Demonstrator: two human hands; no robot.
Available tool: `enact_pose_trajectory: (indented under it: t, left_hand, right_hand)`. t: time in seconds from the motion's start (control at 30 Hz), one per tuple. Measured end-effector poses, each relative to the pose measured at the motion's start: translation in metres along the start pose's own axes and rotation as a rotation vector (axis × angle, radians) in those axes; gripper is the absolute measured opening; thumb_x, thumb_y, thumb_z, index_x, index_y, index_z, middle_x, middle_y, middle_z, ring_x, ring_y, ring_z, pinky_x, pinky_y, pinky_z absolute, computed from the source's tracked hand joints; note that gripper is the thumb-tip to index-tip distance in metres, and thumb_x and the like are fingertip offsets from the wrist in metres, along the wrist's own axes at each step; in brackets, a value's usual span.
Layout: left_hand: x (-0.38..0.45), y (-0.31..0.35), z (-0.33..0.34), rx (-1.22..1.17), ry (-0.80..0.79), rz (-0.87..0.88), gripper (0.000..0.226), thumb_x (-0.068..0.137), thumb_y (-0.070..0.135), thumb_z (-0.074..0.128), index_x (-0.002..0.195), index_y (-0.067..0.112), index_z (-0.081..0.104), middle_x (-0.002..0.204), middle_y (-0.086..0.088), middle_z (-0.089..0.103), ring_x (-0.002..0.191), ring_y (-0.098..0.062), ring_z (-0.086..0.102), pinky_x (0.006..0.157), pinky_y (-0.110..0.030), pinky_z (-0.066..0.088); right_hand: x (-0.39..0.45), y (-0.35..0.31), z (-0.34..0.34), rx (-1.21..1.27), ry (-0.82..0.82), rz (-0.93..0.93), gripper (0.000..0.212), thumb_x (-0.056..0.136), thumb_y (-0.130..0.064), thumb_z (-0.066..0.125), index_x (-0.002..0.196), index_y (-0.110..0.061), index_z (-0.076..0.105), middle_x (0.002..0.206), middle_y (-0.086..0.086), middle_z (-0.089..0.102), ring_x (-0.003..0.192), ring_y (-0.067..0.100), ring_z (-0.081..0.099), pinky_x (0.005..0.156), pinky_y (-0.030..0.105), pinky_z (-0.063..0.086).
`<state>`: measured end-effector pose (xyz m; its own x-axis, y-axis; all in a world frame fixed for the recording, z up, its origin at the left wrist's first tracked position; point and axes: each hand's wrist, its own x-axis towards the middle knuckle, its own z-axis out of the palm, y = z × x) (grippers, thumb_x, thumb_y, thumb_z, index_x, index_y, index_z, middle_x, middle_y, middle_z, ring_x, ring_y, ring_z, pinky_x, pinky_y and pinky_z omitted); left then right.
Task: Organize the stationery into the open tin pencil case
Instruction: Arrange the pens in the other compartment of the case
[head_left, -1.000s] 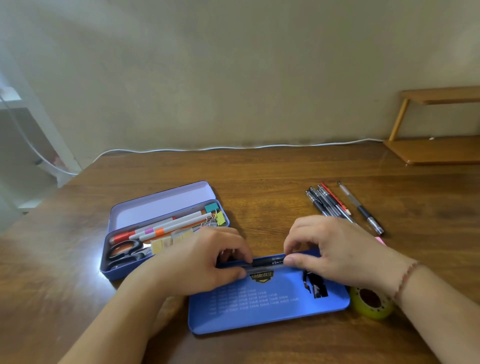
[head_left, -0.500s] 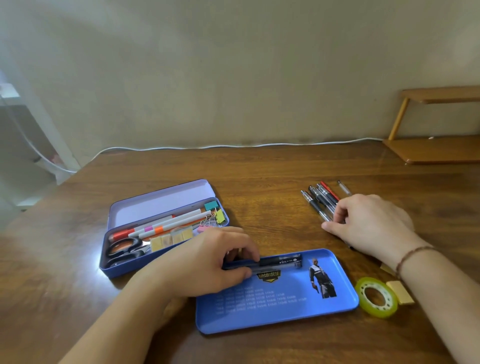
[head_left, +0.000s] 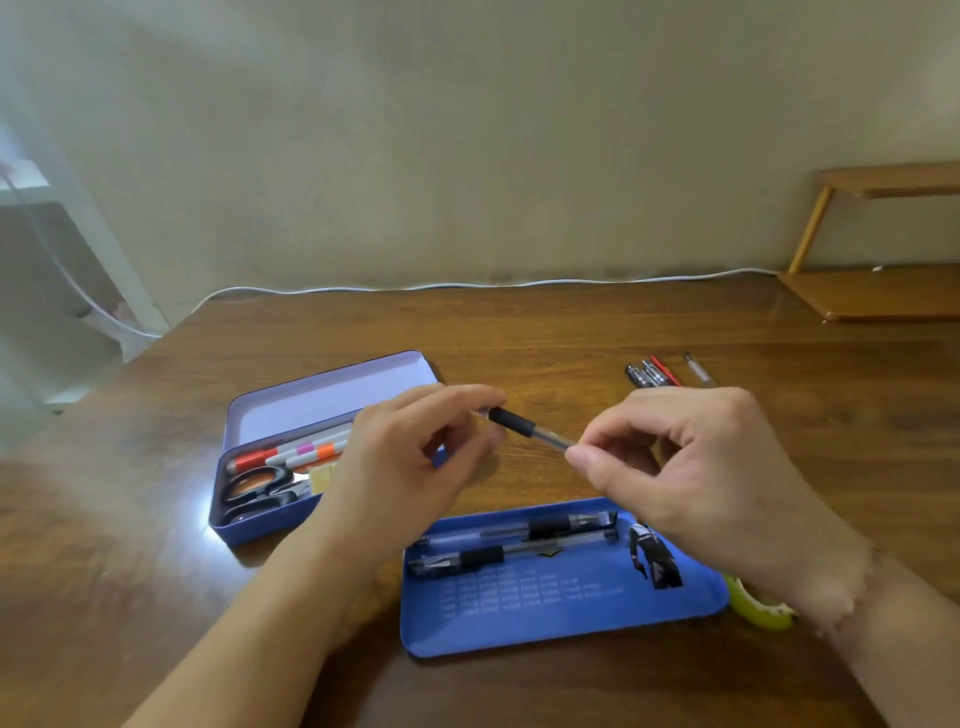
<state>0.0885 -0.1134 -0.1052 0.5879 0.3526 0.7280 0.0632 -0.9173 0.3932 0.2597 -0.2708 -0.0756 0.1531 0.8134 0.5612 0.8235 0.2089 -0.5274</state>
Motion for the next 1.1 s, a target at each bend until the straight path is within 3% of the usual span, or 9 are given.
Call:
enact_pose_trajectory:
  t: [0.13, 0.23, 0.37, 0.5, 0.6, 0.7, 0.83, 1.03, 1.1]
  left_hand:
    - [0.000, 0.006, -0.003, -0.101, 0.035, -0.026, 0.020, 0.083, 0.011, 0.073, 0.102, 0.019, 0.071, 0.065, 0.019, 0.057, 0.059, 0.004, 0.054, 0.060, -0.005, 0.042]
    - [-0.002, 0.011, 0.000, -0.247, -0.040, -0.091, 0.019, 0.085, 0.019, 0.075, 0.099, 0.031, 0.072, 0.060, 0.007, 0.062, 0.055, -0.005, 0.058, 0.054, -0.020, 0.050]
    - [-0.004, 0.016, 0.005, -0.403, -0.092, -0.174, 0.015, 0.082, 0.032, 0.073, 0.092, 0.044, 0.071, 0.064, 0.001, 0.065, 0.054, -0.020, 0.058, 0.054, -0.042, 0.053]
    - [-0.004, 0.022, 0.005, -0.429, -0.124, -0.131, 0.014, 0.081, 0.029, 0.075, 0.086, 0.041, 0.071, 0.063, 0.008, 0.064, 0.053, -0.007, 0.054, 0.052, -0.025, 0.049]
    - [-0.003, 0.023, 0.003, -0.344, -0.210, -0.059, 0.015, 0.083, 0.027, 0.076, 0.091, 0.038, 0.070, 0.065, 0.014, 0.063, 0.055, -0.002, 0.054, 0.056, -0.014, 0.044]
    - [0.000, 0.013, -0.010, -0.238, -0.433, -0.143, 0.030, 0.080, 0.037, 0.078, 0.108, 0.043, 0.068, 0.078, 0.013, 0.064, 0.067, -0.009, 0.058, 0.061, -0.022, 0.050]
    - [0.002, 0.002, -0.021, -0.007, -0.698, -0.144, 0.034, 0.080, 0.045, 0.078, 0.112, 0.041, 0.067, 0.099, 0.019, 0.061, 0.093, -0.003, 0.057, 0.077, -0.019, 0.049]
    - [0.002, 0.004, -0.015, 0.030, -0.827, -0.165, 0.018, 0.089, 0.037, 0.072, 0.107, 0.038, 0.070, 0.106, 0.020, 0.060, 0.097, -0.002, 0.059, 0.084, -0.020, 0.048]
    - [0.002, 0.003, -0.015, 0.024, -0.826, -0.183, 0.015, 0.090, 0.032, 0.071, 0.103, 0.038, 0.072, 0.104, 0.019, 0.060, 0.095, -0.004, 0.059, 0.083, -0.021, 0.048]
  right_hand:
    - [-0.001, 0.005, -0.003, 0.562, -0.002, 0.013, 0.057, 0.081, -0.069, 0.049, 0.102, -0.022, 0.073, 0.085, 0.007, 0.072, 0.072, 0.030, 0.063, 0.058, 0.038, 0.052]
    - [0.002, 0.011, 0.000, 0.567, -0.026, -0.028, 0.077, 0.076, -0.079, 0.039, 0.123, -0.023, 0.062, 0.115, 0.005, 0.067, 0.090, 0.035, 0.061, 0.067, 0.049, 0.054]
    - [0.001, 0.011, 0.006, 0.569, -0.010, -0.159, 0.064, 0.084, -0.067, 0.043, 0.127, -0.022, 0.059, 0.127, 0.001, 0.063, 0.107, 0.030, 0.061, 0.072, 0.041, 0.053]
    - [-0.002, 0.008, 0.018, 0.257, -0.048, -0.193, 0.040, 0.091, -0.037, 0.057, 0.126, -0.019, 0.059, 0.129, -0.006, 0.061, 0.121, 0.013, 0.056, 0.092, 0.027, 0.050]
    - [-0.004, 0.003, 0.026, 0.291, 0.021, -0.166, 0.024, 0.089, -0.025, 0.061, 0.110, -0.015, 0.068, 0.113, -0.004, 0.069, 0.109, 0.012, 0.064, 0.090, 0.032, 0.053]
    - [-0.002, 0.001, 0.016, 0.320, 0.062, -0.079, 0.020, 0.094, -0.030, 0.050, 0.105, -0.018, 0.061, 0.091, -0.006, 0.069, 0.083, 0.015, 0.068, 0.070, 0.029, 0.057]
    - [0.002, 0.019, -0.007, 0.134, 0.009, -0.030, 0.019, 0.100, -0.025, 0.041, 0.110, -0.025, 0.057, 0.066, 0.002, 0.056, 0.056, 0.016, 0.052, 0.052, 0.024, 0.044]
    - [0.005, 0.037, -0.020, -0.136, -0.175, 0.109, 0.035, 0.093, -0.016, 0.055, 0.113, -0.044, 0.057, 0.093, -0.021, 0.064, 0.089, 0.004, 0.059, 0.074, 0.029, 0.050]
    - [0.006, 0.034, -0.025, -0.130, -0.292, 0.122, 0.035, 0.091, -0.009, 0.059, 0.101, -0.043, 0.062, 0.090, -0.021, 0.066, 0.091, 0.002, 0.061, 0.074, 0.021, 0.048]
